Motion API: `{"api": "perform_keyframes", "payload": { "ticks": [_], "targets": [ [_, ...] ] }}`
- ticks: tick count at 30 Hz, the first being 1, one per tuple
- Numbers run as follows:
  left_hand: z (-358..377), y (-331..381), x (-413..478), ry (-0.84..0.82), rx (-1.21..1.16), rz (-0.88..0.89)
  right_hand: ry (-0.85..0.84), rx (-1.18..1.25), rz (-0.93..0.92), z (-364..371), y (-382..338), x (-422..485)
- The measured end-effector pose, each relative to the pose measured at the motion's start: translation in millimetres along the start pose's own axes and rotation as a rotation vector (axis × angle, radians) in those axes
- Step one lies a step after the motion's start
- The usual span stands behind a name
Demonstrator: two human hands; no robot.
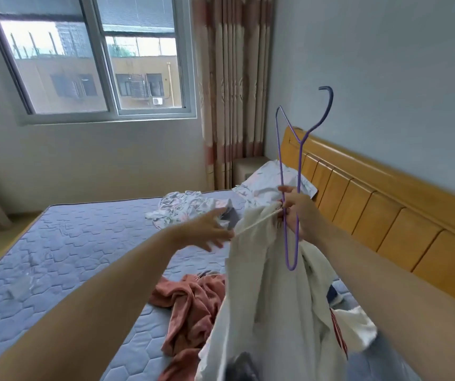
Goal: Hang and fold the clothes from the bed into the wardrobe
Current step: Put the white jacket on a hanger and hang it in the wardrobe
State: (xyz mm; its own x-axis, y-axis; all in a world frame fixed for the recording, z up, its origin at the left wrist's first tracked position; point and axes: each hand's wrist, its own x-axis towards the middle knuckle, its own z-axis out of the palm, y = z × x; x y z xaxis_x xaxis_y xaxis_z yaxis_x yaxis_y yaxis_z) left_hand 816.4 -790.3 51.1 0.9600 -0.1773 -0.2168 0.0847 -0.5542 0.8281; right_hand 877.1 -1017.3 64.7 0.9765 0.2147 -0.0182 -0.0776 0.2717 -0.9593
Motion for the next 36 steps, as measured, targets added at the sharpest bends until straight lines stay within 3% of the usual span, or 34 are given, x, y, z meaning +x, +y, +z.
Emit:
{"api": "perform_keyframes", "payload": {
  "ticks": [3,8,11,13,16,18,22,24,29,36],
  "targets": [
    [21.0,27.3,13.1,0.259,0.088,0.274,0.004,0.032,-0.032,13.9,-12.6,-3.8],
    [48.5,40.2,19.3,0.638,0.609,0.387,0.039,0.127,-0.019,19.5,-30.1,-9.1],
    [61.2,41.6,21.3,0.787,0.636,0.569,0.050,0.131,-0.025,18.5,-38.2,-14.2],
    [63.4,40.0,22.3,0.799,0.610,0.627,0.044,0.154,-0.027,18.7,-43.7,-17.8],
    [60.9,37.0,25.2,0.713,0.639,0.610,0.026,0.170,-0.038,21.8,-52.2,-22.3],
    [57.7,39.1,27.3,0.632,0.534,0.590,0.032,0.151,-0.051,23.2,-57.4,-24.0],
    [35.8,53.5,15.5,0.462,-0.239,0.442,0.038,0.072,-0.080,19.9,-63.7,-23.8],
    [23.8,59.9,7.9,0.358,-0.411,0.426,0.033,-0.036,-0.081,21.7,-60.8,-23.2],
    [15.5,69.0,-2.9,0.108,-0.551,0.470,0.028,-0.171,-0.086,30.8,-50.8,-24.0],
    [-12.4,67.2,-8.5,-0.190,-0.345,0.501,0.034,-0.181,-0.069,28.8,-54.8,-21.3]
  ]
}}
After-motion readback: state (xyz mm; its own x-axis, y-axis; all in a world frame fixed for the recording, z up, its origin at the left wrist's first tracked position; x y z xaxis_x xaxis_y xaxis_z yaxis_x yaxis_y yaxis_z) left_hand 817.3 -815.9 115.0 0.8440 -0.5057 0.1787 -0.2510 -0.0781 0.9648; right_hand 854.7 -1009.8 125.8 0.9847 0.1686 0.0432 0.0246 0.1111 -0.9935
